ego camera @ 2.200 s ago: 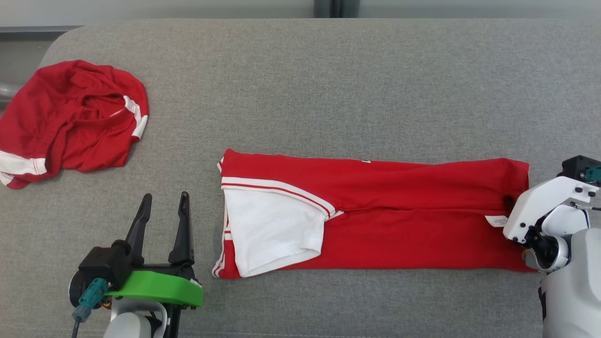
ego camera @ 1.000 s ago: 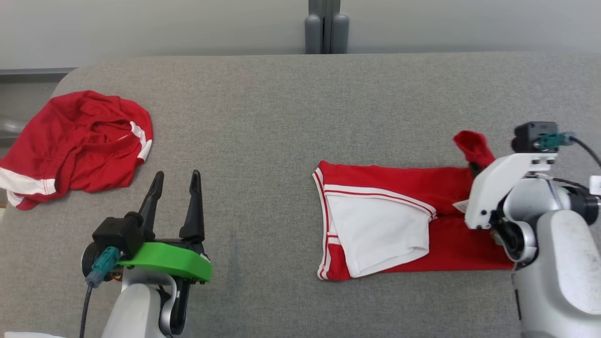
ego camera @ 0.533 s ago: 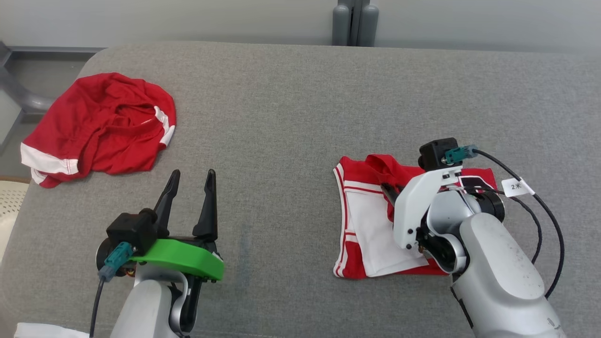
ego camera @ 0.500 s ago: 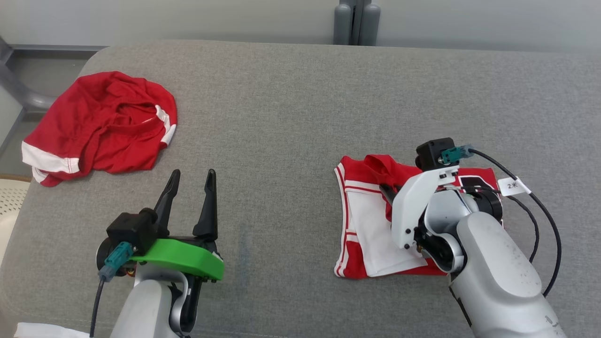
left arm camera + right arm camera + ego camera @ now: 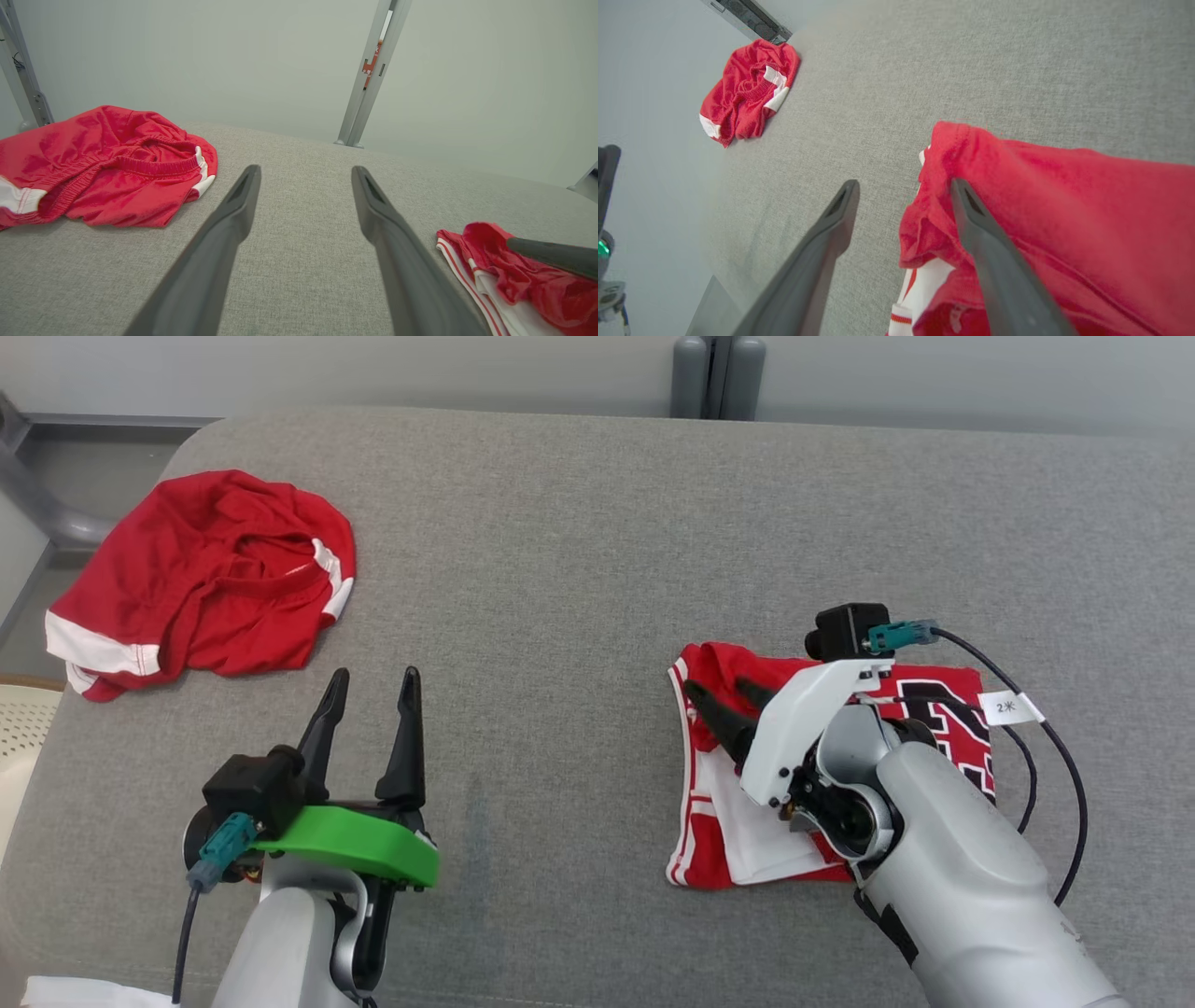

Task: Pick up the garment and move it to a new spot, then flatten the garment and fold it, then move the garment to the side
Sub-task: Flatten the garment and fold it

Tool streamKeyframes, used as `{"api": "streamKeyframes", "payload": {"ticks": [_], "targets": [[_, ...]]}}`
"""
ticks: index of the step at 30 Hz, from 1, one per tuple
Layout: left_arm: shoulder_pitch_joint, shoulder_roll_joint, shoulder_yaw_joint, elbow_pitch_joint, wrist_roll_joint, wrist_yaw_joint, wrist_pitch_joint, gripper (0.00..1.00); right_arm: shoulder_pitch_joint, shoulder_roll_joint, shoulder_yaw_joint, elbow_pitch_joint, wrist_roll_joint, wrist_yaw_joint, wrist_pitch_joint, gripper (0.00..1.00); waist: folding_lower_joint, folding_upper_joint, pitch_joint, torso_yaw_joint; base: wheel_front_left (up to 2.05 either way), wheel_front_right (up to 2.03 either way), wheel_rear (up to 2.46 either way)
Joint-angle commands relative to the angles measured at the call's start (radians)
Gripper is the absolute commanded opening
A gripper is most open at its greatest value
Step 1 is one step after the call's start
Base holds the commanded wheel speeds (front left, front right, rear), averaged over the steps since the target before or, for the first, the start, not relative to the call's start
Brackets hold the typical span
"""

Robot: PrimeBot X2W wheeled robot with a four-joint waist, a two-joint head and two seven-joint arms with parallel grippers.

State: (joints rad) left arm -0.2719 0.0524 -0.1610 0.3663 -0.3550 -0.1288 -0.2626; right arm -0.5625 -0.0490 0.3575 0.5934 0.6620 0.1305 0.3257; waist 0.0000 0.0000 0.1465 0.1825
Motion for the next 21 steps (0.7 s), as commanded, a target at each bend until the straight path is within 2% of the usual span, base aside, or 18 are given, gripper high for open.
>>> {"api": "streamKeyframes", "payload": {"ticks": [1, 4, 6, 11, 15, 16, 17, 18, 21], "targets": [[-0.003, 0.000, 0.007, 0.000, 0.012, -0.003, -0.003, 1.00, -0.016, -0.003, 0.006, -0.011, 0.042, 0.000, -0.027, 1.00, 0.0000, 0.0000, -0.006, -0.013, 0.00, 0.00, 0.00], [0.000, 0.000, 0.017, -0.005, 0.022, -0.003, -0.003, 1.00, -0.019, -0.003, 0.000, -0.040, 0.115, 0.000, -0.089, 1.00, 0.0000, 0.0000, -0.016, -0.029, 0.00, 0.00, 0.00], [0.005, -0.001, 0.025, -0.008, 0.022, -0.003, -0.003, 1.00, -0.016, -0.004, -0.026, -0.049, 0.094, 0.000, -0.131, 1.00, 0.0000, 0.0000, -0.023, -0.044, 0.00, 0.00, 0.00], [0.017, -0.001, 0.025, -0.009, 0.026, -0.003, -0.003, 1.00, 0.031, -0.027, -0.157, -0.064, -0.107, 0.000, -0.206, 1.00, 0.0000, 0.0000, -0.038, -0.079, 0.00, 0.00, 0.00], [0.020, -0.001, 0.016, -0.011, 0.022, -0.003, -0.003, 1.00, 0.100, -0.053, -0.236, -0.085, -0.264, 0.000, -0.207, 1.00, 0.0000, 0.0000, -0.041, -0.103, 0.00, 0.00, 0.00], [0.021, -0.001, 0.011, -0.011, 0.021, -0.003, -0.003, 1.00, 0.116, -0.056, -0.244, -0.090, -0.293, 0.000, -0.203, 0.70, 0.0000, 0.0000, -0.041, -0.106, 0.00, 0.00, 0.00], [0.021, -0.001, 0.009, -0.010, 0.020, -0.003, -0.003, 1.00, 0.138, -0.055, -0.259, -0.089, -0.319, 0.000, -0.196, 0.32, 0.0000, 0.0000, -0.041, -0.112, 0.00, 0.00, 0.00], [0.021, -0.001, 0.007, -0.009, 0.019, -0.003, -0.003, 1.00, 0.153, -0.053, -0.263, -0.089, -0.342, 0.000, -0.190, 0.00, 0.0000, 0.0000, -0.041, -0.116, 0.00, 0.00, 0.00], [0.018, -0.001, 0.003, -0.004, 0.015, -0.003, -0.003, 1.00, 0.194, -0.044, -0.243, -0.083, -0.403, 0.000, -0.158, 0.00, 0.0000, 0.0000, -0.041, -0.125, 0.00, 0.00, 0.00]]}}
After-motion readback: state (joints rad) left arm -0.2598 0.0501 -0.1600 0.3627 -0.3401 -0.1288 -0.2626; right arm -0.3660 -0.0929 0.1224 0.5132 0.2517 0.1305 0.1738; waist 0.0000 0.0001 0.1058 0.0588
